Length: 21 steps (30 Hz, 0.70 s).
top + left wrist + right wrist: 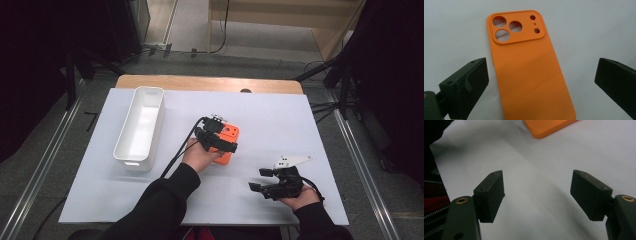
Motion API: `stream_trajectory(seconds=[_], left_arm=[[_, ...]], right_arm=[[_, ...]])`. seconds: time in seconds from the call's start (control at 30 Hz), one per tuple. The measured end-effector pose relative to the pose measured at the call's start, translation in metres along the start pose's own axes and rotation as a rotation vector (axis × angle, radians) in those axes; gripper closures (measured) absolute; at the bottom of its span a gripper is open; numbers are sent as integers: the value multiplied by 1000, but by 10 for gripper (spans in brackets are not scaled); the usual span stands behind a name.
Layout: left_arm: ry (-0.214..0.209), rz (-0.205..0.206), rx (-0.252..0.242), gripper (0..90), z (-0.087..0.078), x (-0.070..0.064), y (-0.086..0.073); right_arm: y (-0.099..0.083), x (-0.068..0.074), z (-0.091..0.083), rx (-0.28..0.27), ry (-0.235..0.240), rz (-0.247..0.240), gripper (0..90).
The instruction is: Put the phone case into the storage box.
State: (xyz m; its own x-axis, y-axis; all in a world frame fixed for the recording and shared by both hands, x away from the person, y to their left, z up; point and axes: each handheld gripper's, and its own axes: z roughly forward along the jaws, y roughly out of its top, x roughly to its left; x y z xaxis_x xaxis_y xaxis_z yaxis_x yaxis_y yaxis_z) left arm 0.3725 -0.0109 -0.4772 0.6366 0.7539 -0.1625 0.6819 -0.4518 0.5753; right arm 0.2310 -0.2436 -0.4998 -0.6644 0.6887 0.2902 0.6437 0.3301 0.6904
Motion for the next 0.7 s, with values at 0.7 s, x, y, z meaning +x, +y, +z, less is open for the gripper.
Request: stream_trajectory(seconds=[0.7], left_arm=[[46,-16,48,0,15,-2,-3]], right_arm=[[-1,0,0,10,1,0,262]])
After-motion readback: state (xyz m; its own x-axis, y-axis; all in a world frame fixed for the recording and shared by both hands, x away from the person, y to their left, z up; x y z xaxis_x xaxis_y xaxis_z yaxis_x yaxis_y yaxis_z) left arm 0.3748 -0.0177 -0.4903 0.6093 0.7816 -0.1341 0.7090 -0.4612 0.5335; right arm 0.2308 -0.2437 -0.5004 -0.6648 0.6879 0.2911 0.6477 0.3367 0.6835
